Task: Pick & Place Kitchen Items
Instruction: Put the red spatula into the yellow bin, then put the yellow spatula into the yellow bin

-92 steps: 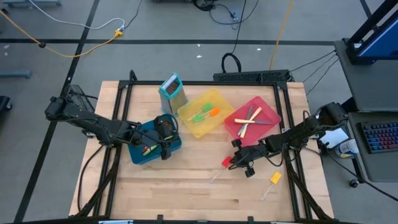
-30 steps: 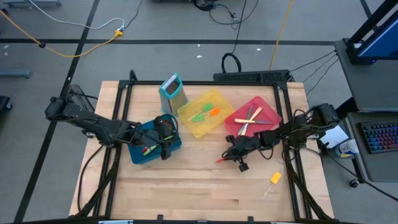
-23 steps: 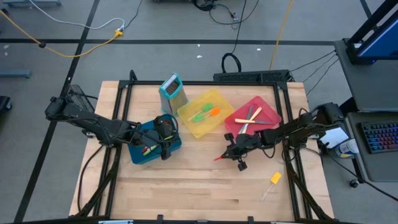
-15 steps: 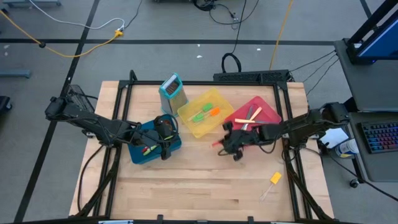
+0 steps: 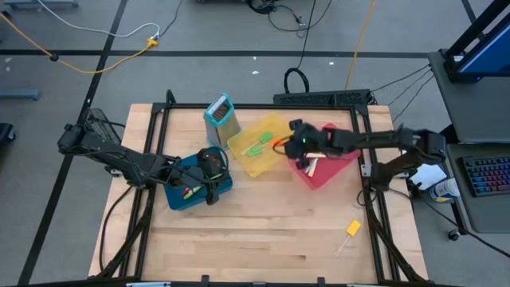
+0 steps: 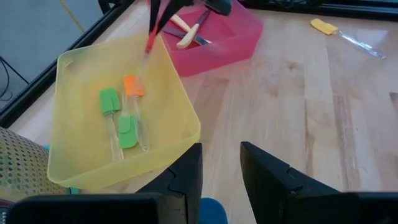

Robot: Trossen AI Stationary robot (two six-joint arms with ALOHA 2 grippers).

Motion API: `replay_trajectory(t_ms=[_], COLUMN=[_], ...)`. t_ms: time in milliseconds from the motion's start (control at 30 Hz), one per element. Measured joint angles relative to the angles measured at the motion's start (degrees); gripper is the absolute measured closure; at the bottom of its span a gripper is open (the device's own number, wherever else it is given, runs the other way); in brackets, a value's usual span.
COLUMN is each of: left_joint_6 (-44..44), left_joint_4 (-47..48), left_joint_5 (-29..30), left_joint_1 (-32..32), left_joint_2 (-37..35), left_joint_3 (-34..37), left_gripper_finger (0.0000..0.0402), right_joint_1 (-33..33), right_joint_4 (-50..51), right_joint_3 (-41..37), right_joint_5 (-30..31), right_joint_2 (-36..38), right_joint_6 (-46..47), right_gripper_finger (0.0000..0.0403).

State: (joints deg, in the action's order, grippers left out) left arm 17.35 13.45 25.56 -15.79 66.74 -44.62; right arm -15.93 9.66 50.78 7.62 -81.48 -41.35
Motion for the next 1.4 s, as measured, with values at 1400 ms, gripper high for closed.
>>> replay_trajectory(t_ms=[1400], left_joint_6=[-0.7], left_joint_4=[0.5], left_joint_5=[0.0], left_joint_1=[0.0], left_joint_2=[0.0], left_joint_3=[0.0], left_gripper_finger=[0.0289], right_joint_1=[5.3], right_joint_4=[-2.4], right_joint_3=[-0.1], right_joint_5=[-7.5], right_joint_2=[-0.1], right_joint_6=[16.2], right_gripper_finger=[0.0267])
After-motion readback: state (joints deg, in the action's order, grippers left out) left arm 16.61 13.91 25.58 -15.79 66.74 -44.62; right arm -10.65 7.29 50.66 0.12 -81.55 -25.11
